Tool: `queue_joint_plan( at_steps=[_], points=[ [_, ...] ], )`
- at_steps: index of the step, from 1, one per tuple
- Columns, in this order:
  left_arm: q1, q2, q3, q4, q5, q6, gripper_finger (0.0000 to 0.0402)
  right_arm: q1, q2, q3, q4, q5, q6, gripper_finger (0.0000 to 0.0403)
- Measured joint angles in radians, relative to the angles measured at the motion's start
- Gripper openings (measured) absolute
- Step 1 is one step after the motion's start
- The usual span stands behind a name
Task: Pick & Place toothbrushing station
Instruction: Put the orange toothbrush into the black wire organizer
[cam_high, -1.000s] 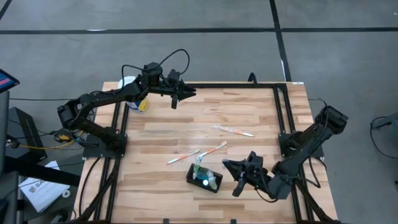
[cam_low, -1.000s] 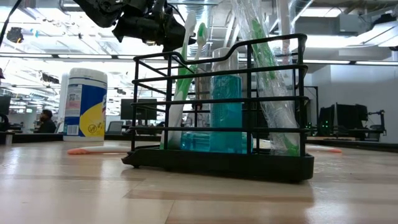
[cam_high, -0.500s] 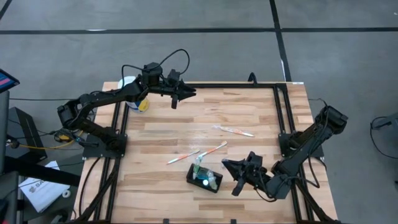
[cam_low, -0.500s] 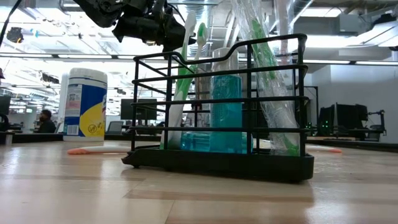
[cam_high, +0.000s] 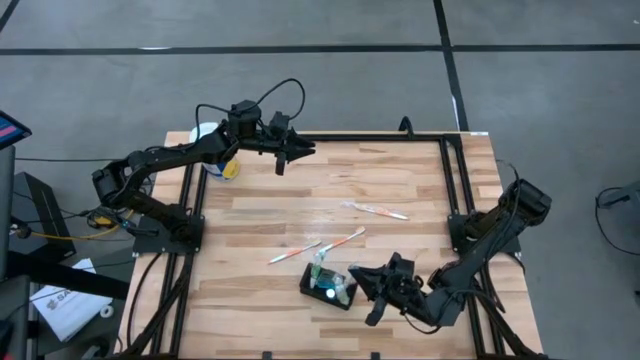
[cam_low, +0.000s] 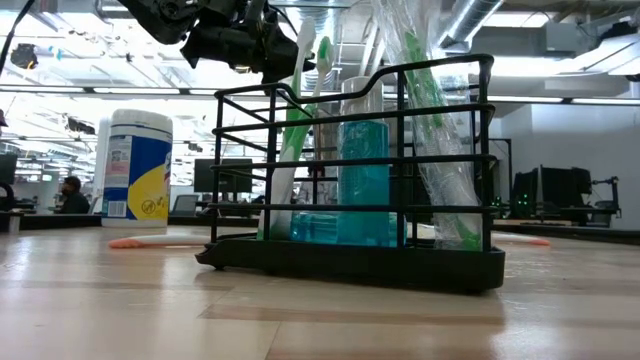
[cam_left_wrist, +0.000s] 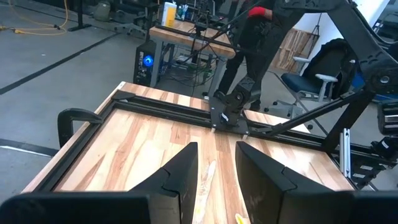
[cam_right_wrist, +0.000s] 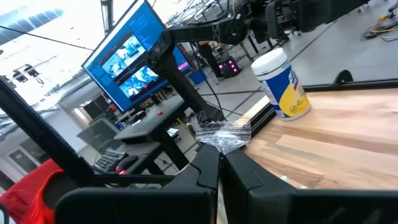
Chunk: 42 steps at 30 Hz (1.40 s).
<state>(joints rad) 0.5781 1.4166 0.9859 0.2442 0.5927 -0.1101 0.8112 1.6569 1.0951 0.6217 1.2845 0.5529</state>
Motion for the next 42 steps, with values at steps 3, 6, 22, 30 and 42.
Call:
queue_joint_plan(
  at_steps=[3, 6, 22, 30, 42],
  points=[
    [0.000, 0.000, 0.000, 0.000, 0.000, 0.000, 0.0101, 0.000, -0.001, 0.001, 0.002, 0.004, -0.025, 0.0000],
    [0.000, 0.000, 0.000, 0.000, 0.000, 0.000, 0.0101, 0.000, -0.001, 0.001, 0.004, 0.010, -0.036, 0.0000],
    [0.000, 0.000, 0.000, 0.000, 0.000, 0.001, 0.0101, 0.015, 0.001, -0.006, -0.082, 0.002, 0.099, 0.0000],
    [0.000, 0.000, 0.000, 0.000, 0.000, 0.001, 0.0101, 0.020, 0.001, -0.007, -0.207, 0.002, 0.232, 0.0000],
    [0.000, 0.000, 0.000, 0.000, 0.000, 0.001, 0.0101, 0.020, 0.004, -0.007, -0.406, -0.002, 0.419, 0.0000]
  ],
)
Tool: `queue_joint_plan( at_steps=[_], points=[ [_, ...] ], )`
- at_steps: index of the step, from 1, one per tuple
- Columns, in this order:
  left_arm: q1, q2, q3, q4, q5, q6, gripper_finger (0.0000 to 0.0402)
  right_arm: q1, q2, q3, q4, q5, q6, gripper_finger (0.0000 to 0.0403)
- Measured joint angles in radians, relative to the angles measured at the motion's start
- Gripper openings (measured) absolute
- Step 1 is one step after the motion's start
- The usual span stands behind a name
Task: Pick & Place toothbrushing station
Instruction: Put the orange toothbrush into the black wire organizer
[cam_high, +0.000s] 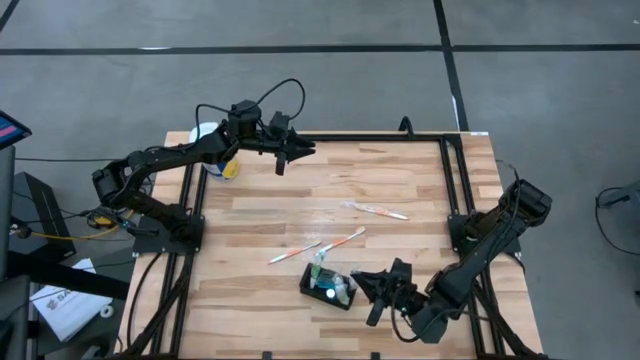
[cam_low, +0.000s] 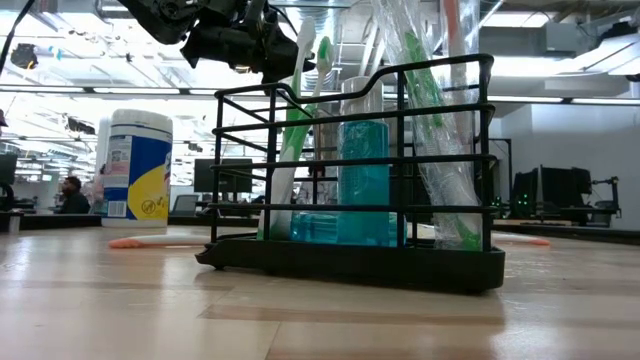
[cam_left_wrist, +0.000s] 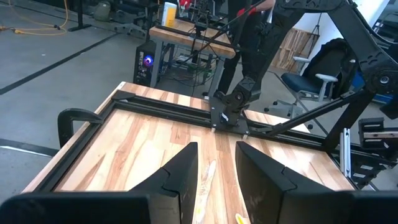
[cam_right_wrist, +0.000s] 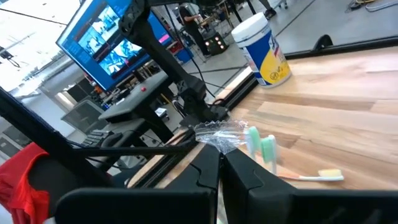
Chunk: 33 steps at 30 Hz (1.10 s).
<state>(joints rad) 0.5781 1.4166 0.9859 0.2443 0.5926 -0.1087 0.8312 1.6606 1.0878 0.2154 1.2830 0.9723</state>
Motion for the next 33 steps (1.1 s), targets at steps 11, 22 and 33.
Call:
queue_joint_plan(
  at_steps=[11, 22, 33],
  points=[
    [0.000, 0.000, 0.000, 0.004, 0.000, 0.007, 0.0101, 0.000, 0.148, -0.001, 0.033, 0.020, 0.179, 0.0000],
    [0.000, 0.000, 0.000, 0.005, 0.000, 0.007, 0.0101, 0.000, 0.156, 0.000, 0.027, 0.028, 0.222, 0.0001],
    [0.000, 0.000, 0.000, 0.004, 0.000, 0.007, 0.0101, 0.000, 0.156, 0.000, 0.031, 0.026, 0.390, 0.0160]
  ],
)
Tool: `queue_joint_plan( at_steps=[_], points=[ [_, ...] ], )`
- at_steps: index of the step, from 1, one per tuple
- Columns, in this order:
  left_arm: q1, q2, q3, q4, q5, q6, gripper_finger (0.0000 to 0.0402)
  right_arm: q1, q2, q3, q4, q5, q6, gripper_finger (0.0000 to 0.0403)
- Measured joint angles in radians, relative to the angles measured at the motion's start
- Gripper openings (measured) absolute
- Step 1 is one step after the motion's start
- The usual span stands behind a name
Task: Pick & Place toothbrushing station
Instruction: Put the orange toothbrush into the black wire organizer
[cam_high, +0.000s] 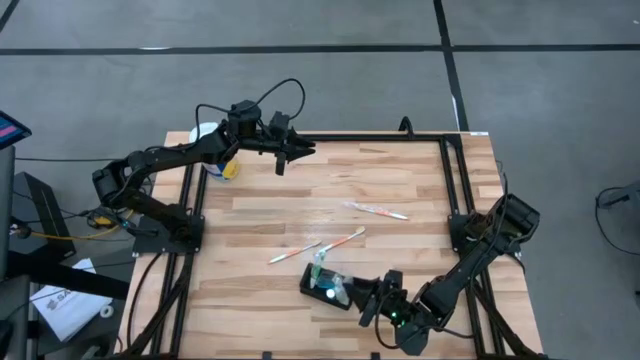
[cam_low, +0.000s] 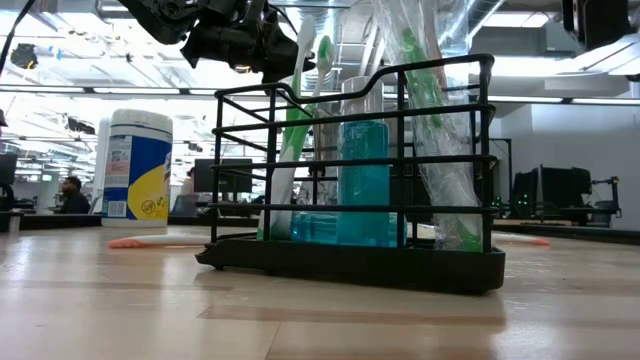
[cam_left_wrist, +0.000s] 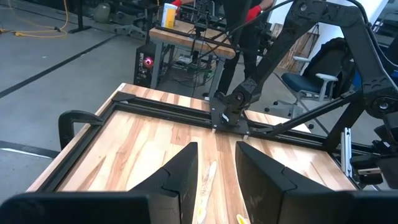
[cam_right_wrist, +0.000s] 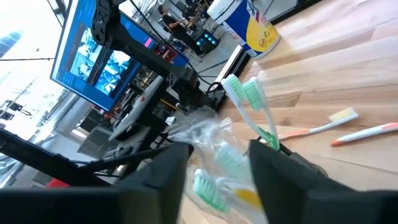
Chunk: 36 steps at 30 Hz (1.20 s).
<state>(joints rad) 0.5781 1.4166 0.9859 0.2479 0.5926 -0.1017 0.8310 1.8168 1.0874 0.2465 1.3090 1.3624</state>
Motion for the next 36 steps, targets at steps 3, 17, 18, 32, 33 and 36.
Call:
queue_joint_plan(
  at_steps=[3, 17, 18, 32, 33, 36],
  points=[
    [0.000, 0.000, 0.000, 0.000, 0.000, -0.001, 0.0101, 0.000, 0.000, 0.000, 0.001, 0.000, -0.006, 0.0221],
    [0.000, 0.000, 0.000, 0.000, 0.000, -0.007, 0.0101, -0.006, -0.249, 0.001, 0.144, 0.031, -0.583, 0.0240],
    [0.000, 0.000, 0.000, -0.001, 0.000, -0.009, 0.0101, -0.015, -0.270, 0.001, 0.145, 0.031, -0.621, 0.0238],
    [-0.030, -0.002, 0.000, 0.000, 0.126, -0.034, 0.0101, -0.515, -0.498, 0.141, -0.639, -0.620, -0.732, 0.0198],
    [-0.030, -0.002, 0.000, 0.000, 0.127, -0.037, 0.0101, -0.560, -0.491, 0.179, -0.779, -0.693, -0.735, 0.0194],
    [-0.033, -0.002, 0.000, 0.000, 0.117, -0.061, 0.0101, -0.685, -0.445, 0.261, -1.054, -0.875, -0.852, 0.0190]
  ],
)
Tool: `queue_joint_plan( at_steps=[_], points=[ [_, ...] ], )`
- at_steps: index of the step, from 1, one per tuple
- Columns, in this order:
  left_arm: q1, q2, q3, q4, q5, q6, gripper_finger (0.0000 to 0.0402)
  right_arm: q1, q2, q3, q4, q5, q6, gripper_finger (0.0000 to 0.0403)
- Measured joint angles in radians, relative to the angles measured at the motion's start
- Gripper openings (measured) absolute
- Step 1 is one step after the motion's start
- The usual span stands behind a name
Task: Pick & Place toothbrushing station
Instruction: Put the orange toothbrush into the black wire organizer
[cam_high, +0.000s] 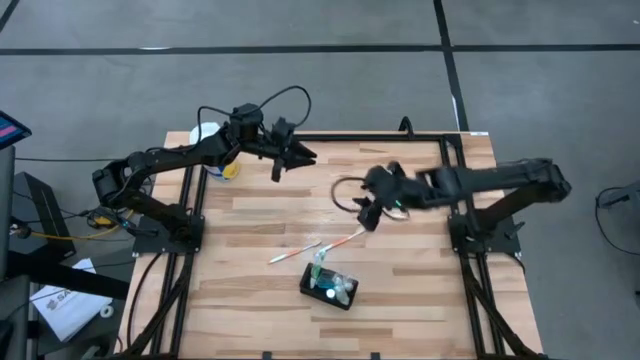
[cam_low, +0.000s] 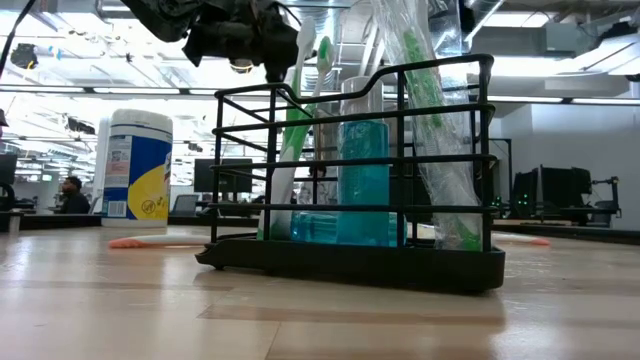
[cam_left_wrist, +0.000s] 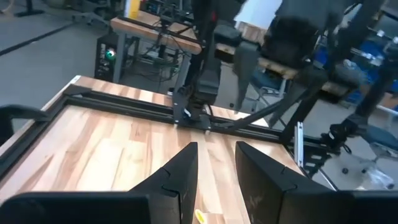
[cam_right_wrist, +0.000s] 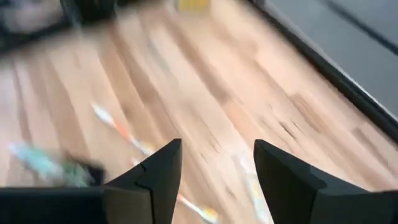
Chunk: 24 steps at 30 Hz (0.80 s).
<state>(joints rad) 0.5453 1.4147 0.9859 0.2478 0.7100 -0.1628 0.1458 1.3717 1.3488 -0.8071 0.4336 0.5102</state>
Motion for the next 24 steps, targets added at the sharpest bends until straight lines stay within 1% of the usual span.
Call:
queue_joint_plan(
  at_steps=[3, 5, 8, 12, 15, 18, 21, 24],
  points=[
    [-0.001, 0.000, 0.000, 0.000, -0.026, -0.017, 0.0101, -0.109, 0.043, 0.035, -0.061, -0.199, -0.216, 0.0193],
    [-0.001, 0.000, 0.000, 0.000, -0.043, -0.031, 0.0101, -0.173, 0.075, 0.036, -0.070, -0.308, -0.347, 0.0198],
    [-0.001, 0.000, 0.000, 0.000, -0.075, -0.033, 0.0101, -0.270, 0.143, 0.034, -0.095, -0.430, -0.507, 0.0206],
    [-0.001, 0.000, 0.000, 0.000, -0.106, -0.033, 0.0101, -0.392, 0.238, 0.034, -0.098, -0.572, -0.659, 0.0215],
    [0.000, 0.000, 0.000, 0.000, -0.114, -0.031, 0.0101, -0.458, 0.301, 0.034, -0.087, -0.650, -0.722, 0.0217],
    [0.001, 0.000, 0.000, 0.000, -0.118, -0.029, 0.0101, -0.510, 0.351, 0.035, -0.075, -0.720, -0.746, 0.0214],
    [0.001, -0.001, 0.000, 0.000, -0.118, -0.017, 0.0101, -0.541, 0.395, 0.035, -0.069, -0.765, -0.754, 0.0209],
    [0.001, -0.001, 0.000, 0.000, -0.117, -0.002, 0.0101, -0.562, 0.431, 0.035, -0.072, -0.778, -0.755, 0.0205]
  ],
)
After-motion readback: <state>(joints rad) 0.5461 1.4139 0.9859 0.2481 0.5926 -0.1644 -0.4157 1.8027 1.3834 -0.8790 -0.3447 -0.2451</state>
